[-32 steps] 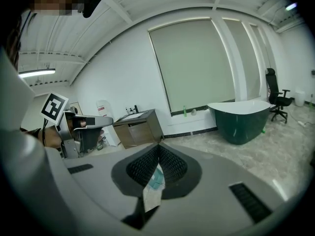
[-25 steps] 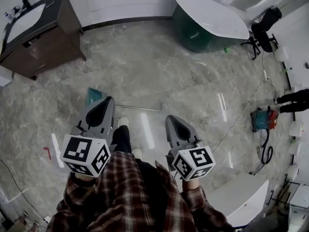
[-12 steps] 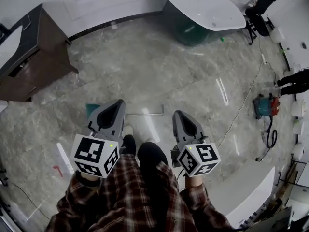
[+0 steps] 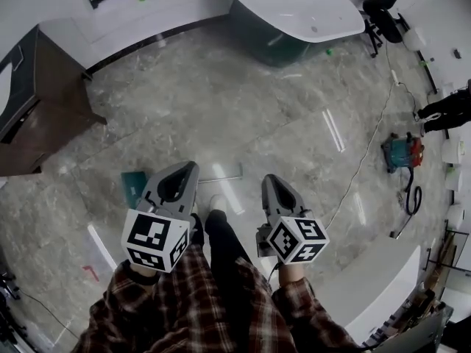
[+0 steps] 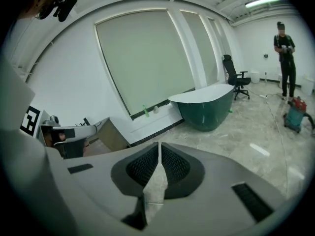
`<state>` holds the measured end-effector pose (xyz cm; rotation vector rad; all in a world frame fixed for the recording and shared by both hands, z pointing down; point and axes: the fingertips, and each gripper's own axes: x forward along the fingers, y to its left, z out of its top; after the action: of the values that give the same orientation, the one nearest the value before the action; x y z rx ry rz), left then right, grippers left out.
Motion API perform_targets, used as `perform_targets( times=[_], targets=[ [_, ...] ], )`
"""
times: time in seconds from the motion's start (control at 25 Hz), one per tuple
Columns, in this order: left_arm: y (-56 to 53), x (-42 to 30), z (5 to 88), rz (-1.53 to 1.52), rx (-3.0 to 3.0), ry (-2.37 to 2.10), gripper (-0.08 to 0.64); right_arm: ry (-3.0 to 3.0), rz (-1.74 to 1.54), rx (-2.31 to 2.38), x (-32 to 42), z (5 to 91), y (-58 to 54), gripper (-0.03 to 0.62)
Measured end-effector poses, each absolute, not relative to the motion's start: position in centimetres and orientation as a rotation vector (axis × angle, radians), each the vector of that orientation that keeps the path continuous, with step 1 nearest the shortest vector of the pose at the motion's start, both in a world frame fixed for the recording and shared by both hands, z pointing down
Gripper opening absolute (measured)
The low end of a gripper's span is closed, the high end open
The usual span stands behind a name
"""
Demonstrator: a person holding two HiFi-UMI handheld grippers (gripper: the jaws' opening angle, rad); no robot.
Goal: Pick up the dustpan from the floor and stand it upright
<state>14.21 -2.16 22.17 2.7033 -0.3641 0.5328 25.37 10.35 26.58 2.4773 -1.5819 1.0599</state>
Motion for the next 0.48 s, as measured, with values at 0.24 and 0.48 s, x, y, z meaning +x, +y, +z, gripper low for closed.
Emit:
perform_targets(
  times=[0.24,0.48],
  targets=[
    [-1.8,16.6,27.8,0.636,2.66,-0.322,0.0,-1.478,1.252,2.526,27.7,33.8,9.9,0.044],
    [-1.3,18.0,34.5,0.731,2.608,-0.29,0.0,-1.386,1.412,2.561,29.1,41.7,9.9,0.157]
  ],
)
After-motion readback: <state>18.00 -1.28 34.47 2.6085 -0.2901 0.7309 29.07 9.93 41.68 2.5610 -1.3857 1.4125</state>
